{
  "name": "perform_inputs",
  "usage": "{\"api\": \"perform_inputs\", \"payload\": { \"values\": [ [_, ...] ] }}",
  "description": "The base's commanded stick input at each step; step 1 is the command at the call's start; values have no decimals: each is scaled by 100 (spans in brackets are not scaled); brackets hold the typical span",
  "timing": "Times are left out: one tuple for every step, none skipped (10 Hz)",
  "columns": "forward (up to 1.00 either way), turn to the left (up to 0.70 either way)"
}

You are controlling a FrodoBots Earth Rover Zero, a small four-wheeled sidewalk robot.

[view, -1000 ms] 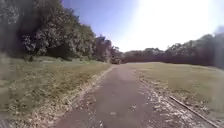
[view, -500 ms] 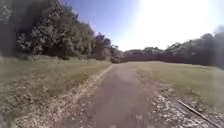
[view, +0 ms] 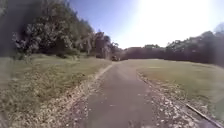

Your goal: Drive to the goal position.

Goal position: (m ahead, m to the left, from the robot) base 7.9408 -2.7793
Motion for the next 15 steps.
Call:
{"api": "perform_inputs", "payload": {
  "values": [
    [50,0],
    [50,0],
    [50,0],
    [50,0],
    [50,0],
    [50,0],
    [50,0],
    [50,0],
    [50,0],
    [50,0],
    [50,0],
    [50,0],
    [50,0],
    [50,0],
    [50,0]
  ]
}}
